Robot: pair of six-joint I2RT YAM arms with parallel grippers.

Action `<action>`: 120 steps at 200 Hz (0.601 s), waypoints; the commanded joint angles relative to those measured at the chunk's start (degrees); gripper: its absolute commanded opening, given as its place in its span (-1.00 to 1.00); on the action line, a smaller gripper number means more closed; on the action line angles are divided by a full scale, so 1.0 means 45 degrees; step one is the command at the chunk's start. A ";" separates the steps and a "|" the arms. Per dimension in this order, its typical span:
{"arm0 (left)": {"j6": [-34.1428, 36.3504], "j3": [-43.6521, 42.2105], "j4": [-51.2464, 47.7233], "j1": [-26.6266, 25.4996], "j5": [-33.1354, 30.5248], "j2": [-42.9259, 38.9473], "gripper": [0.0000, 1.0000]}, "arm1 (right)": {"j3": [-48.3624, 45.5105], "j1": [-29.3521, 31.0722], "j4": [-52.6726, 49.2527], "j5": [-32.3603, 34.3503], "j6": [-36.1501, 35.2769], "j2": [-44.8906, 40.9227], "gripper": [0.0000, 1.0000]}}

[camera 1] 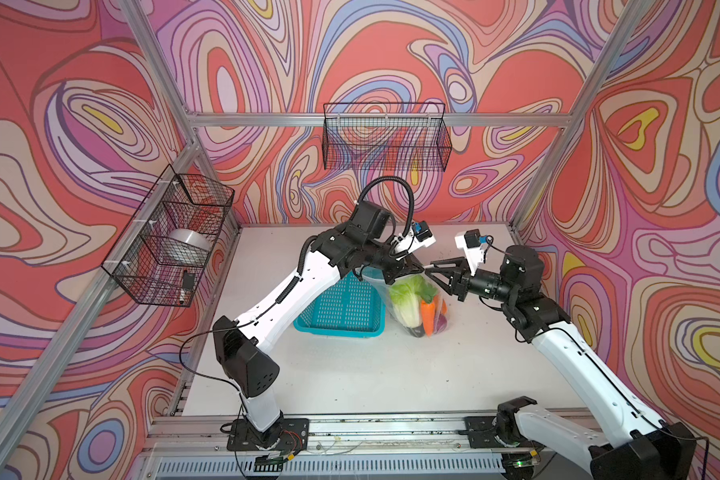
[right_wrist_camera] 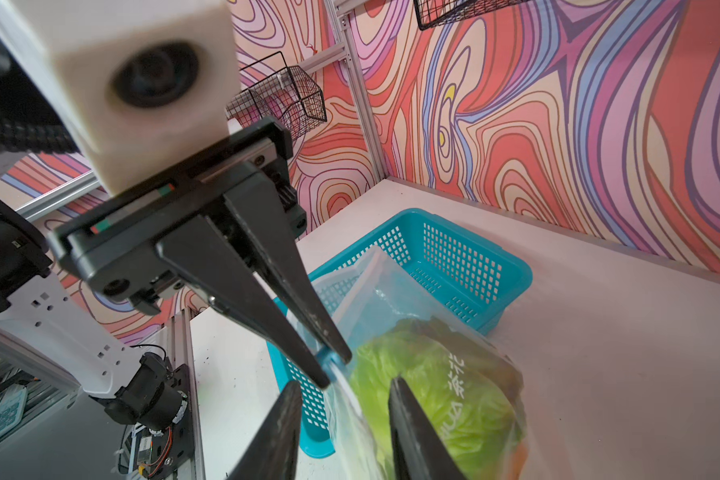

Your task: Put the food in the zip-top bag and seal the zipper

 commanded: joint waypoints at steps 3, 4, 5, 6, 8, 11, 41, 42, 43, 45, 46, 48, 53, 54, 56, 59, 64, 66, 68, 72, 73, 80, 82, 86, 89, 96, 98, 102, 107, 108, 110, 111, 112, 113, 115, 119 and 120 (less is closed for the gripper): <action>0.0001 -0.0109 0.0290 0.0004 0.0110 -0.0566 -1.00 | -0.0056 -0.0040 0.0107 -0.0279 -0.0123 0.0089 -0.52; 0.0010 -0.0105 0.0290 0.0004 0.0112 -0.0570 -1.00 | -0.0061 -0.0040 0.0109 -0.0282 -0.0122 0.0089 -0.54; 0.0004 -0.0102 0.0290 0.0004 0.0112 -0.0571 -1.00 | -0.0063 -0.0040 0.0130 -0.0284 -0.0121 0.0089 -0.55; 0.0002 -0.0102 0.0290 0.0004 0.0113 -0.0572 -1.00 | -0.0064 -0.0040 0.0140 -0.0284 -0.0121 0.0098 -0.57; 0.0004 -0.0115 0.0290 0.0014 0.0113 -0.0573 -1.00 | -0.0065 -0.0030 0.0134 -0.0295 -0.0096 0.0091 -0.59; -0.0001 -0.0119 0.0290 0.0005 0.0103 -0.0573 -1.00 | -0.0078 -0.0039 0.0163 -0.0303 -0.0080 0.0089 -0.64; -0.0009 -0.0102 0.0290 0.0004 0.0040 -0.0515 -1.00 | -0.0101 -0.0040 0.0248 -0.0264 -0.0002 0.0017 -1.00; -0.0015 -0.0110 0.0290 0.0004 0.0027 -0.0515 -1.00 | -0.0093 -0.0040 0.0239 -0.0255 -0.0003 0.0014 -1.00; -0.0008 -0.0115 0.0300 0.0014 0.0021 -0.0515 -1.00 | -0.0099 -0.0040 0.0234 -0.0241 0.0007 0.0002 -1.00; 0.0012 -0.0104 0.0292 0.0011 0.0007 -0.0515 -1.00 | -0.0093 -0.0040 0.0230 -0.0186 0.0014 -0.0026 -1.00; 0.0005 -0.0102 0.0291 0.0007 -0.0008 -0.0515 -1.00 | -0.0089 -0.0040 0.0220 -0.0148 0.0005 -0.0037 -1.00; 0.0000 -0.0105 0.0290 0.0005 -0.0020 -0.0515 -1.00 | -0.0101 -0.0040 0.0202 -0.0085 0.0009 -0.0070 -1.00; -0.0001 -0.0113 0.0288 0.0004 -0.0089 -0.0530 -1.00 | -0.0094 -0.0040 0.0190 0.0072 0.0015 -0.0137 -1.00; -0.0001 -0.0107 0.0289 0.0014 -0.0105 -0.0532 -1.00 | -0.0099 -0.0040 0.0190 0.0089 0.0015 -0.0161 -1.00; -0.0001 -0.0106 0.0295 0.0016 -0.0127 -0.0534 -1.00 | -0.0089 -0.0040 0.0175 0.0179 0.0001 -0.0198 -1.00; -0.0001 -0.0118 0.0291 0.0005 -0.0181 -0.0534 -1.00 | -0.0100 -0.0040 0.0178 0.0300 0.0009 -0.0269 -1.00; 0.0001 -0.0104 0.0294 0.0004 -0.0310 -0.0549 -1.00 | -0.0112 -0.0040 0.0178 0.0539 0.0016 -0.0387 -1.00; 0.0009 -0.0101 0.0301 -0.0001 -0.0364 -0.0538 -1.00 | -0.0106 -0.0040 0.0172 0.0644 0.0011 -0.0450 -1.00; 0.0006 -0.0090 0.0297 0.0003 -0.0421 -0.0550 -1.00 | -0.0115 -0.0040 0.0171 0.0767 0.0015 -0.0525 -1.00; -0.0018 -0.0064 0.0290 0.0004 -0.0537 -0.0539 -1.00 | -0.0123 -0.0040 0.0212 0.1016 0.0059 -0.0656 -1.00; -0.0029 -0.0052 0.0280 0.0004 -0.0583 -0.0536 -1.00 | -0.0134 -0.0040 0.0230 0.1078 0.0077 -0.0684 -1.00; -0.0058 -0.0007 0.0289 0.0004 -0.0844 -0.0544 -1.00 | -0.0125 -0.0040 0.0262 0.1513 0.0175 -0.0907 -1.00; -0.0099 0.0021 0.0290 0.0004 -0.0937 -0.0541 -1.00 | -0.0124 -0.0040 0.0267 0.1644 0.0202 -0.0961 -1.00; -0.0117 0.0051 0.0287 0.0004 -0.1099 -0.0534 -1.00 | -0.0131 -0.0040 0.0265 0.1869 0.0226 -0.1101 -1.00; -0.0138 0.0107 0.0290 0.0004 -0.1201 -0.0534 -1.00 | -0.0140 -0.0040 0.0277 0.2054 0.0240 -0.1193 -1.00; -0.0160 0.0195 0.0252 0.0015 -0.1385 -0.0534 -1.00 | -0.0179 -0.0037 0.0367 0.2323 0.0268 -0.1407 -1.00; -0.0158 0.0233 0.0236 0.0007 -0.1414 -0.0534 -1.00 | -0.0187 -0.0039 0.0381 0.2384 0.0269 -0.1467 -1.00; -0.0178 0.0280 0.0204 0.0004 -0.1428 -0.0534 -1.00 | -0.0190 -0.0040 0.0408 0.2511 0.0303 -0.1584 -1.00; -0.0209 0.0327 0.0183 0.0011 -0.1449 -0.0534 -1.00 | -0.0179 -0.0040 0.0397 0.2623 0.0311 -0.1722 -1.00; -0.0213 0.0338 0.0178 0.0007 -0.1449 -0.0534 -1.00 | -0.0171 -0.0040 0.0401 0.2644 0.0320 -0.1744 -1.00; -0.0220 0.0347 0.0184 0.0005 -0.1454 -0.0544 -1.00 | -0.0155 -0.0040 0.0394 0.2674 0.0317 -0.1781 -1.00; -0.0228 0.0358 0.0188 -0.0006 -0.1452 -0.0549 -1.00 | -0.0140 -0.0040 0.0380 0.2688 0.0313 -0.1803 -1.00; -0.0232 0.0363 0.0190 -0.0001 -0.1441 -0.0551 -1.00 | -0.0122 -0.0040 0.0373 0.2696 0.0311 -0.1824 -1.00; -0.0234 0.0376 0.0191 0.0001 -0.1436 -0.0552 -1.00 | -0.0113 -0.0040 0.0369 0.2709 0.0320 -0.1834 -1.00; -0.0250 0.0381 0.0192 0.0003 -0.1436 -0.0553 -1.00 | -0.0097 -0.0040 0.0337 0.2719 0.0317 -0.1862 -1.00; -0.0287 0.0403 0.0183 0.0006 -0.1413 -0.0568 -1.00 | -0.0022 -0.0040 0.0231 0.2722 0.0286 -0.1901 -1.00; -0.0290 0.0396 0.0178 0.0015 -0.1412 -0.0571 -1.00 | 0.0005 -0.0040 0.0201 0.2723 0.0278 -0.1922 -1.00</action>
